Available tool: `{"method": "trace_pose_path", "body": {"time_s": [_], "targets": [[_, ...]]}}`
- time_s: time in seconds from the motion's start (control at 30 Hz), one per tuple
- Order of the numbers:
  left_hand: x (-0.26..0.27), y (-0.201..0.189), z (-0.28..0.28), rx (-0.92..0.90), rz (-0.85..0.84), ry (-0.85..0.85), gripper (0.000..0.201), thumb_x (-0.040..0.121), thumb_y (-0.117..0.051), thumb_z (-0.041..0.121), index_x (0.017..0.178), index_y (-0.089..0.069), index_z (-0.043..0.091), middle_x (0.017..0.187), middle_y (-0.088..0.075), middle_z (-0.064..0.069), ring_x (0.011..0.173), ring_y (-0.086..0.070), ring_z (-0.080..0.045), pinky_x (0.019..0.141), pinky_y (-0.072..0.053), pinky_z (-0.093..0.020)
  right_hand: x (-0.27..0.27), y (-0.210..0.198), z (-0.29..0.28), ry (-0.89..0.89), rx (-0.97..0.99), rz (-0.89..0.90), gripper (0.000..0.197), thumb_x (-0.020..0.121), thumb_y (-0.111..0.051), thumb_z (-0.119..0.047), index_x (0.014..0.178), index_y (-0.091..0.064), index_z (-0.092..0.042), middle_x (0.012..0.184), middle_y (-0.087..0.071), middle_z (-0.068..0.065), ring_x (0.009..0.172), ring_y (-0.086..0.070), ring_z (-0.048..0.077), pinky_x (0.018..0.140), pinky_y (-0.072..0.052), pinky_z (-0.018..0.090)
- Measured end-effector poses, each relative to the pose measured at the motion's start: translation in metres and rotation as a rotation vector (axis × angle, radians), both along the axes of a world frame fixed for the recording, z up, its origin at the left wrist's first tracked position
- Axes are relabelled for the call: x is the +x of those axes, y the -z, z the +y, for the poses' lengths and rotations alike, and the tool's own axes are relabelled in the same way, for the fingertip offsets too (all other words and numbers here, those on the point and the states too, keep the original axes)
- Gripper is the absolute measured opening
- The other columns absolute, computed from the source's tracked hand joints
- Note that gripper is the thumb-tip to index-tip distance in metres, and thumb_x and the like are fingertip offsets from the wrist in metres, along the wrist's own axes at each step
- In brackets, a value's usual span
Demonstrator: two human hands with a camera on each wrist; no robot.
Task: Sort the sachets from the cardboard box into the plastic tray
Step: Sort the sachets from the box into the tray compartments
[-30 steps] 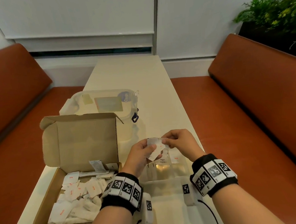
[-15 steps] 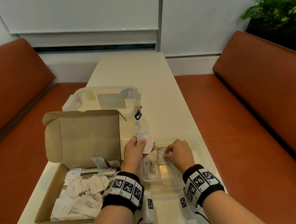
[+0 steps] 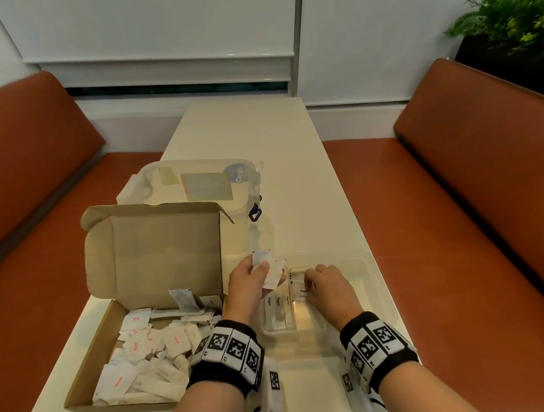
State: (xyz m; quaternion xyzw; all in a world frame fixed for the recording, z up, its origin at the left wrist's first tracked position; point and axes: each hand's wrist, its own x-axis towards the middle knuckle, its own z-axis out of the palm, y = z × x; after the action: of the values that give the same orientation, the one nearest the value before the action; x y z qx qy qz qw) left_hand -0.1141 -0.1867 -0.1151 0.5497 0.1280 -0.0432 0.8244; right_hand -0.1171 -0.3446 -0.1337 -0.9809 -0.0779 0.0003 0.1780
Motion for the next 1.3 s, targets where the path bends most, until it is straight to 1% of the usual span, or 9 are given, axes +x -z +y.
{"method": "trace_pose_path", "body": {"time_s": [0.33,0.47,0.53,0.73,0.83,0.93,1.13,1.23,1.3], "targets": [[-0.003,0.000,-0.001,0.033,-0.003,0.011,0.020,0.095,-0.046,-0.002,0.100,-0.062,0.009,0.104,-0.065,-0.017,0.083,-0.066,-0.025,0.065,-0.059,-0.027,0.002,-0.003,0.000,0.015,0.062,0.034,0.009,0.088,-0.056,-0.011,0.096,-0.060,-0.011,0.094,-0.060,0.002,0.087,-0.051,0.016,0.071,-0.043,0.025],[-0.003,-0.001,-0.008,0.036,-0.007,0.029,0.018,0.097,-0.047,0.002,0.109,-0.059,0.006,0.101,-0.067,-0.015,0.072,-0.070,-0.018,0.069,-0.060,-0.030,0.000,-0.018,0.004,0.147,0.446,-0.040,0.019,0.091,-0.059,-0.027,0.081,-0.060,-0.012,0.073,-0.058,-0.003,0.067,-0.048,0.010,0.061,-0.036,0.021],[-0.004,-0.002,-0.014,0.049,-0.011,0.033,0.018,0.097,-0.047,0.005,0.110,-0.059,0.007,0.102,-0.068,-0.015,0.077,-0.070,-0.020,0.069,-0.059,-0.030,-0.002,-0.027,0.007,0.207,0.697,-0.019,0.029,0.087,-0.065,-0.034,0.076,-0.059,-0.009,0.063,-0.053,-0.004,0.058,-0.045,0.008,0.057,-0.038,0.020],[-0.003,-0.010,-0.027,-0.002,0.034,0.127,0.025,0.098,-0.047,0.021,0.116,-0.059,0.009,0.109,-0.066,-0.018,0.093,-0.066,-0.027,0.071,-0.056,-0.033,-0.005,-0.038,0.003,0.270,0.943,0.120,0.027,0.071,-0.082,-0.017,0.078,-0.059,-0.006,0.068,-0.060,0.009,0.054,-0.054,0.009,0.048,-0.045,0.016],[-0.007,-0.009,-0.029,0.045,0.009,0.226,0.028,0.090,-0.061,0.010,0.118,-0.057,0.014,0.114,-0.066,-0.014,0.098,-0.067,-0.024,0.072,-0.056,-0.028,-0.004,-0.038,-0.008,0.303,0.945,0.127,0.022,0.073,-0.080,-0.018,0.076,-0.062,-0.008,0.062,-0.063,0.004,0.054,-0.056,0.009,0.050,-0.046,0.016],[-0.008,-0.004,-0.031,0.095,-0.013,0.244,0.041,0.086,-0.059,-0.006,0.115,-0.055,0.022,0.115,-0.065,-0.011,0.099,-0.067,-0.023,0.072,-0.056,-0.027,-0.005,-0.036,-0.015,0.320,0.958,0.157,0.018,0.078,-0.076,-0.018,0.080,-0.065,-0.003,0.068,-0.067,0.008,0.058,-0.060,0.013,0.054,-0.049,0.019],[-0.004,0.001,-0.032,0.115,0.005,0.155,0.040,0.090,-0.052,-0.006,0.124,-0.052,0.016,0.115,-0.064,-0.012,0.098,-0.067,-0.026,0.070,-0.056,-0.031,-0.009,-0.038,-0.025,0.315,1.082,0.200,0.011,0.086,-0.066,-0.012,0.078,-0.070,-0.007,0.076,-0.071,0.011,0.062,-0.064,0.015,0.060,-0.053,0.024],[-0.003,0.001,-0.032,0.062,-0.007,0.076,0.055,0.091,-0.050,-0.008,0.128,-0.038,0.032,0.114,-0.059,-0.011,0.099,-0.066,-0.028,0.071,-0.058,-0.035,-0.011,-0.040,-0.032,0.322,1.124,0.203,0.012,0.088,-0.064,-0.012,0.080,-0.070,-0.004,0.078,-0.070,0.012,0.062,-0.063,0.014,0.062,-0.054,0.026],[-0.003,-0.003,-0.033,0.094,-0.054,0.069,0.047,0.092,-0.047,-0.008,0.117,-0.045,0.032,0.114,-0.057,-0.012,0.099,-0.065,-0.030,0.068,-0.058,-0.033,-0.013,-0.042,-0.037,0.302,1.151,0.223,0.010,0.085,-0.067,-0.009,0.078,-0.068,-0.002,0.074,-0.068,0.009,0.061,-0.063,0.013,0.061,-0.055,0.024]]}}
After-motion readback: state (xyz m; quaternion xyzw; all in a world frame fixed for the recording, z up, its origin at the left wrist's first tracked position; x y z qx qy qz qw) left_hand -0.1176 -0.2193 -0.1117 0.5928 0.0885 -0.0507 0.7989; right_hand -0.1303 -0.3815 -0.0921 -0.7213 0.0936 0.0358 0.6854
